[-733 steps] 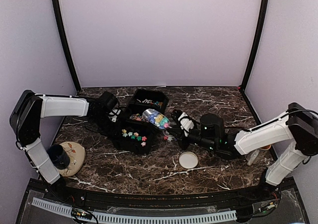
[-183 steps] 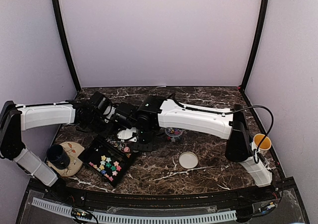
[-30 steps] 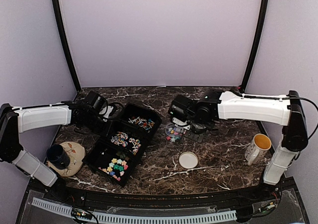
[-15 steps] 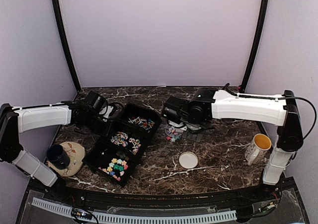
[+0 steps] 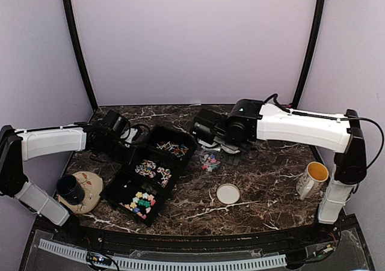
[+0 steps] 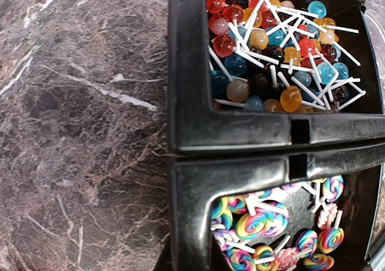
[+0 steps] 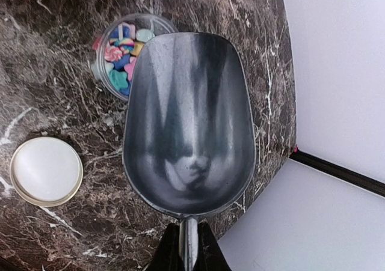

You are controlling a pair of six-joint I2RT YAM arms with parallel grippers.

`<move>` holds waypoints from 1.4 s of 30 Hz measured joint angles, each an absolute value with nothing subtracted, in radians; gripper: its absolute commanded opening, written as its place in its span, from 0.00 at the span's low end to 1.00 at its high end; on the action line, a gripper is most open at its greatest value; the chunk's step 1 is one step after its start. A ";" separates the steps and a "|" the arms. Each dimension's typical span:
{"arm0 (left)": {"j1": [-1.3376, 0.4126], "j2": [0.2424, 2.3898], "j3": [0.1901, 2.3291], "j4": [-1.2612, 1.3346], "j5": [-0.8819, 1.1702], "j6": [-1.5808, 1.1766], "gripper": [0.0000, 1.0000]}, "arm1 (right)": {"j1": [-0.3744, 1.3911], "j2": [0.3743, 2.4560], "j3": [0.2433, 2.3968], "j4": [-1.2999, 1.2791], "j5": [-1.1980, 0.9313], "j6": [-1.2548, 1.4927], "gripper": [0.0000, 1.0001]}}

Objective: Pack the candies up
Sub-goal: Place the fake candies in the packing box, then scoop the fake candies from the plate.

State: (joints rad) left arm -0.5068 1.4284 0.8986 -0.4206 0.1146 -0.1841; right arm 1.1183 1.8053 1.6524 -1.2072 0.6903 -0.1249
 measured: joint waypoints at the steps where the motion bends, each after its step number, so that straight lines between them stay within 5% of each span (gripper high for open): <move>1: -0.507 1.428 0.899 -0.421 0.124 -0.186 0.00 | 1.128 1.800 1.655 -1.188 0.690 -0.139 0.00; 19: -0.331 1.476 0.735 -0.113 0.663 -0.446 0.00 | 1.206 1.472 1.611 -0.744 0.674 -0.255 0.00; 42: -0.437 1.468 0.852 -0.396 0.195 -0.240 0.00 | 1.288 1.906 1.906 -1.105 0.493 -0.321 0.00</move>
